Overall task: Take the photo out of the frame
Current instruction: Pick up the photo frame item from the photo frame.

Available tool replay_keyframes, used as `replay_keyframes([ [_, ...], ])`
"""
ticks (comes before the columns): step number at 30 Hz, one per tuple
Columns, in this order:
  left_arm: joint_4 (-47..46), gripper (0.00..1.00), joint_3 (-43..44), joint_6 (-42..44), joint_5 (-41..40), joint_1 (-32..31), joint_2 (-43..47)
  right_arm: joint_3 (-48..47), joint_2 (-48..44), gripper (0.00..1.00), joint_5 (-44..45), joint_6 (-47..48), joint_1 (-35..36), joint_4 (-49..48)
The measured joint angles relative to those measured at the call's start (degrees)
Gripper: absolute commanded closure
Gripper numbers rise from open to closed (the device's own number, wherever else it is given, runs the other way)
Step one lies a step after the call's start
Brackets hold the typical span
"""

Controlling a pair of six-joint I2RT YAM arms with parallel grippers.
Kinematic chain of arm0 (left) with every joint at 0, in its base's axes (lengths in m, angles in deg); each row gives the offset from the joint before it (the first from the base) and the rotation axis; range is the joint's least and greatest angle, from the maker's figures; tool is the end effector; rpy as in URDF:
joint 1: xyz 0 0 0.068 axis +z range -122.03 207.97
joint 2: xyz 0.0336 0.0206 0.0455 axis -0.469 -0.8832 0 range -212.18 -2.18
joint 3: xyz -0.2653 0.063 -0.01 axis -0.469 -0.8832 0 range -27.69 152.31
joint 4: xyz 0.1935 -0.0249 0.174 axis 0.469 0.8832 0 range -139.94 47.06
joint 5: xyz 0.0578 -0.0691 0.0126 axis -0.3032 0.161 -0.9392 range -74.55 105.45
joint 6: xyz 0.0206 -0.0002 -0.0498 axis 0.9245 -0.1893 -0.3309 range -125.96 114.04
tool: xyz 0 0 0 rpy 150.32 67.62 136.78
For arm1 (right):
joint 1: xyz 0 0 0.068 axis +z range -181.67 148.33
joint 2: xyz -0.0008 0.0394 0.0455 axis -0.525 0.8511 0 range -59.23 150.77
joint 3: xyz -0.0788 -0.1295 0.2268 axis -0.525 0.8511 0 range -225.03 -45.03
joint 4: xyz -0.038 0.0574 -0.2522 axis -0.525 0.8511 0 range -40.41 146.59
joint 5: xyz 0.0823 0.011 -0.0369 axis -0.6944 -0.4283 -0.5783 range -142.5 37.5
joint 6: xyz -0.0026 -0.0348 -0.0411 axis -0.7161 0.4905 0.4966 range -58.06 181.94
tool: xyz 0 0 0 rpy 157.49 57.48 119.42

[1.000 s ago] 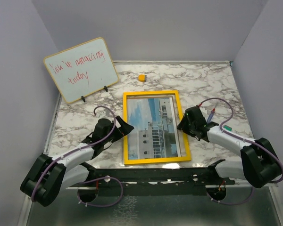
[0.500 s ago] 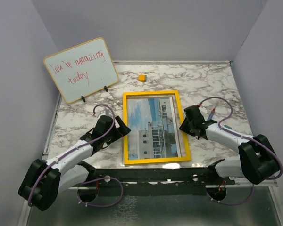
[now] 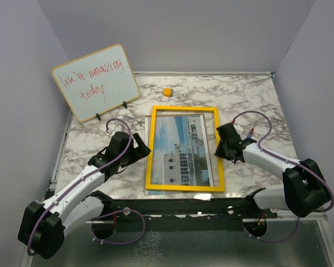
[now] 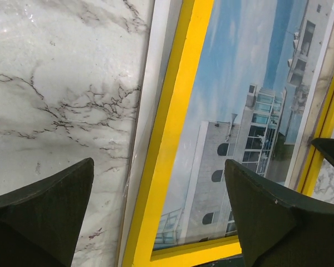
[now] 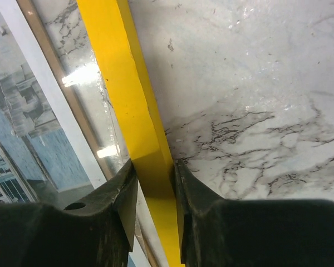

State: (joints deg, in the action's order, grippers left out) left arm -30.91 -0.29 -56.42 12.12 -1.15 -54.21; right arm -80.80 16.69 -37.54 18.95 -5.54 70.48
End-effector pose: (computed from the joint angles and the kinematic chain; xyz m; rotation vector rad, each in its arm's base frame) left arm 0.1622 -0.0880 0.1984 -0.4769 2.3688 -0.6076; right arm 0.2143 0.0949 0.1626 0.4648 2.5389 0.0989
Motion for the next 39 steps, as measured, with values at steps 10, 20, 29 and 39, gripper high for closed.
replay_keyframes([
  [10, 1.8, 0.01, 2.2, 4.6, 0.1, -0.1, -1.6, -1.7, -2.7, 0.99, -0.3, 5.7, 0.0, 3.5],
  [20, 1.4, 0.01, 2.6, 7.4, 0.2, -3.4, -8.9, -3.6, -7.9, 0.99, -4.5, 7.6, 0.0, 6.8],
  [29, -0.2, 0.14, 4.1, 8.5, -1.5, -7.0, -12.8, -4.3, -8.9, 0.99, -9.8, 6.7, 0.0, 8.9],
  [39, 0.8, 0.47, 5.6, 9.8, -5.3, -8.9, -15.2, -6.3, -10.2, 0.99, -11.6, 5.9, 0.0, 11.2],
])
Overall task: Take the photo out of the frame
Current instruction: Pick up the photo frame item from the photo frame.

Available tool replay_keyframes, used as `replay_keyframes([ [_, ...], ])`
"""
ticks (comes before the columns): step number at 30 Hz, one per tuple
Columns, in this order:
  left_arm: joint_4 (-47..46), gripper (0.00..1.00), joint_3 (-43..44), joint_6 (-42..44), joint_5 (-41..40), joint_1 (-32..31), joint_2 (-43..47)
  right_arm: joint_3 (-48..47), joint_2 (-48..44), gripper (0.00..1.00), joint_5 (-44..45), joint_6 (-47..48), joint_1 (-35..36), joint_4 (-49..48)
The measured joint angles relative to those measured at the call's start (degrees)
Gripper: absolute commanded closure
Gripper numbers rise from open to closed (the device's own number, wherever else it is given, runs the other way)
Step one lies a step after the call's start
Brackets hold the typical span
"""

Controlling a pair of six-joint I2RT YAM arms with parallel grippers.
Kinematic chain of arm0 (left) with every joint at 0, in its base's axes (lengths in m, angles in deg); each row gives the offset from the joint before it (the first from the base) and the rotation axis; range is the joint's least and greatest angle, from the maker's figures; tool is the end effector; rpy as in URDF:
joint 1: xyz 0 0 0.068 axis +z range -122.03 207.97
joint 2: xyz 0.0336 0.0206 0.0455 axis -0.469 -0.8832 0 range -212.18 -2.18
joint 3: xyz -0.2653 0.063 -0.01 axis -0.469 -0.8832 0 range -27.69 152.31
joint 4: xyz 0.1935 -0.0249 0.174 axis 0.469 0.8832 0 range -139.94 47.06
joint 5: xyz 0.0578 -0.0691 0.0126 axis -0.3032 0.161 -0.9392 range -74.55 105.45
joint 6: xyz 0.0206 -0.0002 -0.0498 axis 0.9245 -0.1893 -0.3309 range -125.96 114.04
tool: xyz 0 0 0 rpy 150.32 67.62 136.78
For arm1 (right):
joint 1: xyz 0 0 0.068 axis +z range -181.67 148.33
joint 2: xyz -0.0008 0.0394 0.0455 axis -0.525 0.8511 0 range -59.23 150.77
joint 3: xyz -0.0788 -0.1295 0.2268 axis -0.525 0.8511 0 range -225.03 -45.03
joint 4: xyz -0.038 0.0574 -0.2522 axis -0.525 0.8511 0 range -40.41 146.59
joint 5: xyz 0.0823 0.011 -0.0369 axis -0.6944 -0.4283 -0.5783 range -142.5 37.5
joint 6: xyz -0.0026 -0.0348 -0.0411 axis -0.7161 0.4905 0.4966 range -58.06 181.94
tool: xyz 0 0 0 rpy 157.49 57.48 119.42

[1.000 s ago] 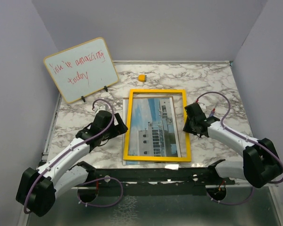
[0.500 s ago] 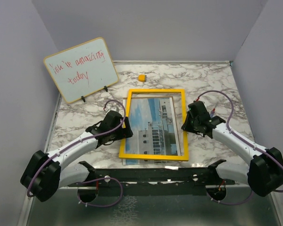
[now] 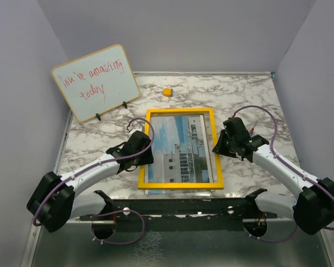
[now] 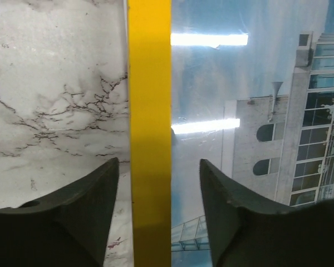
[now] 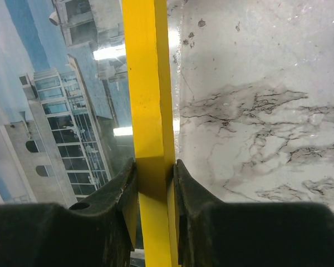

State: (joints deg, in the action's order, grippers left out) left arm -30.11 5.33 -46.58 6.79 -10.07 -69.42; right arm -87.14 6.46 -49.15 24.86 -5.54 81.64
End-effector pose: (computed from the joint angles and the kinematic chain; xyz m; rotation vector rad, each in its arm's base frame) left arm 0.1752 -0.1303 0.1804 -0.1195 2.5365 -0.3732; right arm 0.1999 0.0958 0.2207 0.2693 2.5645 0.3536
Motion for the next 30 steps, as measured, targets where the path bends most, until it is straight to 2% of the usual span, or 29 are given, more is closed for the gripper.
replay_keyframes([
  [8, 1.4, 0.70, 2.2, 0.3, -2.6, -1.4, -0.2, -0.5, 0.1, 0.99, -0.1, -0.1, -0.1, 0.7],
  [13, 3.7, 1.00, 3.4, 1.8, -3.8, -1.6, -1.2, 0.4, 1.1, 0.95, -1.3, -0.8, -0.3, -0.1],
  [22, 4.9, 1.00, 4.9, 3.6, -4.2, -1.8, -4.1, 3.8, 1.4, 0.78, -1.6, -3.0, -0.4, -3.7],
  [30, 4.8, 1.00, 4.8, 2.9, -2.8, -1.8, -4.1, 5.2, 3.3, 0.56, -1.1, -4.7, -0.4, -6.0],
])
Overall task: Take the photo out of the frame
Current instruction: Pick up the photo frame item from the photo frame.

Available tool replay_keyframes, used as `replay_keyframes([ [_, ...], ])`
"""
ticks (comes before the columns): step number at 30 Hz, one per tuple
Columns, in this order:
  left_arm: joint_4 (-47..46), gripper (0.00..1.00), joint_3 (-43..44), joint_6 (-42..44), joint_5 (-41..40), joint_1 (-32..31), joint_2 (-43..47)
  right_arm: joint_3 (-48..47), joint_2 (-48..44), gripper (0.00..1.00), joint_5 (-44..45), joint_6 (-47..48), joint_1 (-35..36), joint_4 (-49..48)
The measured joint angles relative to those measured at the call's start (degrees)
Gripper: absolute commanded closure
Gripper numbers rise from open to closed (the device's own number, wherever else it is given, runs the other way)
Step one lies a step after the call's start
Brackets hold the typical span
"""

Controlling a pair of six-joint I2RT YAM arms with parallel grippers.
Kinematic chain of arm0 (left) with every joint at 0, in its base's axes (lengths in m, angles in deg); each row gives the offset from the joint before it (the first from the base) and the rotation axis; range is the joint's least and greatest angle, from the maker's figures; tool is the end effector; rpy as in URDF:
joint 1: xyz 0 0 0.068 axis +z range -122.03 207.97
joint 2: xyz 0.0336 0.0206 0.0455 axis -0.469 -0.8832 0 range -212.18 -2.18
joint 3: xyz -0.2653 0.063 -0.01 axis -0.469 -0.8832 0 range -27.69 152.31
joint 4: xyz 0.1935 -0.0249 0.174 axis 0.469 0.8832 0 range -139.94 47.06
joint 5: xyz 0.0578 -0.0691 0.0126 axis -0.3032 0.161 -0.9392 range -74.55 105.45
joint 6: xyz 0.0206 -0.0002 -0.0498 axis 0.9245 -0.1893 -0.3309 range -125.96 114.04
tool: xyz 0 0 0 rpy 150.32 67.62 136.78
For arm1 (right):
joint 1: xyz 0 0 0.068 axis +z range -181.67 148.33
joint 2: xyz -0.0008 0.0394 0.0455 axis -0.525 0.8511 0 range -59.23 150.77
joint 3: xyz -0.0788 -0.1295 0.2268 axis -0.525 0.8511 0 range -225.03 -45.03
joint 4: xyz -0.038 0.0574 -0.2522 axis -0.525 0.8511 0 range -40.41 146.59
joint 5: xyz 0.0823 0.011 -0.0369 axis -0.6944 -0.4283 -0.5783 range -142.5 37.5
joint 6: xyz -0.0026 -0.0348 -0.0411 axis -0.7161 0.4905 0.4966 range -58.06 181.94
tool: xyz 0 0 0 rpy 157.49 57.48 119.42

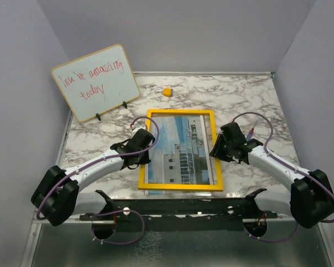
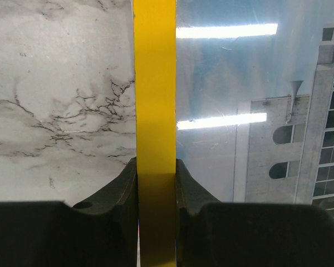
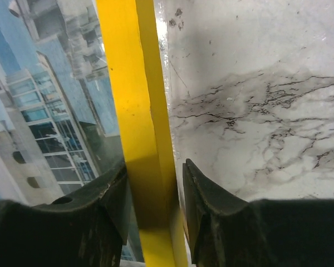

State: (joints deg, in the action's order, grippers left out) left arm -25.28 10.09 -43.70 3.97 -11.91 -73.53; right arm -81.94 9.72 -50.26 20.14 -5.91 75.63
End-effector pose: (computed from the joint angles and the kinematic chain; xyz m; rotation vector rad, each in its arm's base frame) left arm 0.1812 -0.1422 0.1856 -0.0255 2.5766 -0.2575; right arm 0.2011 0.0956 0.1878 0.3819 2.6045 0.3757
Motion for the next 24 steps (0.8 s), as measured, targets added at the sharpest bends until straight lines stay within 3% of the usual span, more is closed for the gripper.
replay_keyframes([
  [10, -0.3, 1.00, 0.0, -0.8, 1.1, 0.0, 0.1, 1.4, 2.0, 0.61, 0.1, 1.4, 0.1, -0.8],
  [19, -0.6, 1.00, 0.0, -1.4, 1.1, -0.3, 0.2, -1.7, 0.2, 0.48, 1.7, 3.5, 0.1, 3.4],
  [24, -0.6, 1.00, 0.0, -1.5, 1.1, -0.3, 0.2, -2.9, 0.4, 0.58, 2.2, 4.4, 0.9, 5.0],
])
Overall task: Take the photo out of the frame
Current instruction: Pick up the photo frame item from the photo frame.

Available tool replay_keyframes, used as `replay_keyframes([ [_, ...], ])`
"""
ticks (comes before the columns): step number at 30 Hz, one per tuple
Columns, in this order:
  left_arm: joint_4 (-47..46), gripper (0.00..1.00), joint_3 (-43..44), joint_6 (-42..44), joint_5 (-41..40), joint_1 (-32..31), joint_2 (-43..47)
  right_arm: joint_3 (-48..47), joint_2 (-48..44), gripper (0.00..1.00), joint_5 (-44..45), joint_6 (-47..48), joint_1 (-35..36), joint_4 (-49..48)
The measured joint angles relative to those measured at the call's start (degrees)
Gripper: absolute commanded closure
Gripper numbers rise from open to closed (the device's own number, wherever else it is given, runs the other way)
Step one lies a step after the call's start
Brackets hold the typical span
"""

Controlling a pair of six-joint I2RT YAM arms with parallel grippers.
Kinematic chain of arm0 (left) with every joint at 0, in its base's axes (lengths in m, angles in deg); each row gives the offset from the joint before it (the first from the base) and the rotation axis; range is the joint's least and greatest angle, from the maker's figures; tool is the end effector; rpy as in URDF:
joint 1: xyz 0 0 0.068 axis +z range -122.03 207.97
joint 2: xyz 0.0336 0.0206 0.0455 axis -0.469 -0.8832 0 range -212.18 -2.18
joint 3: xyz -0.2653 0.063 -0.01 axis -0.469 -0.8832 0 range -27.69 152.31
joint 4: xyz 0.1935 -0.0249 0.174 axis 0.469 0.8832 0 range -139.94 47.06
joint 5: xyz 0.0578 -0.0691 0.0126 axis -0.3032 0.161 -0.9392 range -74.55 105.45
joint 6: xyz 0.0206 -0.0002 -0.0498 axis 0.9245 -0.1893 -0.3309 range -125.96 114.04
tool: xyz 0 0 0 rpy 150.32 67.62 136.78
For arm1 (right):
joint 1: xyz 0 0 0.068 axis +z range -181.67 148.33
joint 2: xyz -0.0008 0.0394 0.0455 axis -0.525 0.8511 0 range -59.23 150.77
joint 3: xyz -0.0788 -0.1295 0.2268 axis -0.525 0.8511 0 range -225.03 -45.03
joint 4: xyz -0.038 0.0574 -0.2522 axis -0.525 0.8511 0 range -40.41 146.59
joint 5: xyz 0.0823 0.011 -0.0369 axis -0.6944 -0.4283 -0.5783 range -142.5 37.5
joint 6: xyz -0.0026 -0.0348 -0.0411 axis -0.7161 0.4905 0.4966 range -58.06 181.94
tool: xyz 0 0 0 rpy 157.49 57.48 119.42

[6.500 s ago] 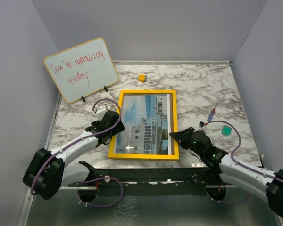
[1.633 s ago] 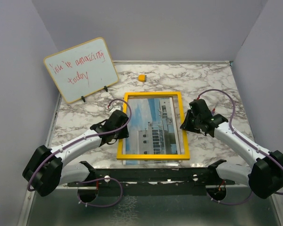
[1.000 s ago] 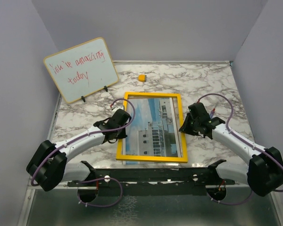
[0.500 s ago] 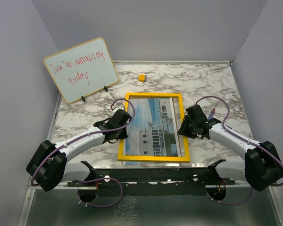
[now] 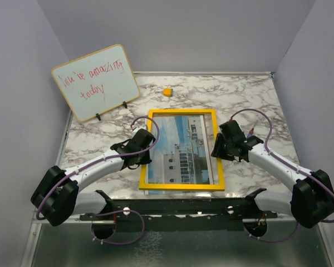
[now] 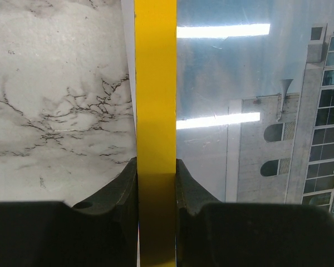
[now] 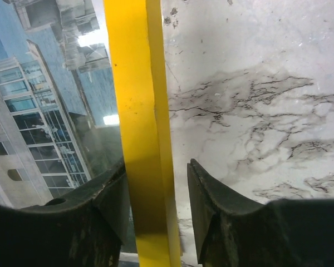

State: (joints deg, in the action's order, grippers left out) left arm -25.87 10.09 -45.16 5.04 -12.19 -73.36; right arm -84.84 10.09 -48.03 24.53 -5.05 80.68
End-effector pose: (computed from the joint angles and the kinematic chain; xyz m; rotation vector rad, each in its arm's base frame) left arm 0.1807 -0.1441 0.1867 -0.0468 2.5765 -0.2991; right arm 0.2008 0.0976 0.1966 0.2765 2.6379 0.2810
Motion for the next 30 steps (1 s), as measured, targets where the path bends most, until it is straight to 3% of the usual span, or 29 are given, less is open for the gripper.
replay_keyframes([
  [7, 0.1, 0.99, 0.0, 0.1, 0.0, -0.1, 0.0, -1.7, 0.9, 0.86, 2.0, 0.6, 2.0, 2.2],
  [10, 0.3, 0.86, 0.0, 0.0, -0.3, -0.1, 0.4, -2.6, 1.1, 0.92, 3.0, 0.8, 2.7, 3.6],
  [14, 0.9, 0.53, 0.1, -0.5, -0.6, -0.1, 1.4, -4.7, 1.3, 0.96, 4.1, 0.7, 3.3, 5.7],
  [22, 1.0, 0.02, 1.2, -2.0, -1.1, -0.1, 4.9, -5.2, 1.2, 0.99, 6.5, -2.6, 5.9, 6.9],
  [30, 10.0, 0.01, 5.9, -2.2, -9.4, -0.1, 12.6, -10.1, 3.6, 0.99, 12.2, -5.6, 12.1, 10.6],
])
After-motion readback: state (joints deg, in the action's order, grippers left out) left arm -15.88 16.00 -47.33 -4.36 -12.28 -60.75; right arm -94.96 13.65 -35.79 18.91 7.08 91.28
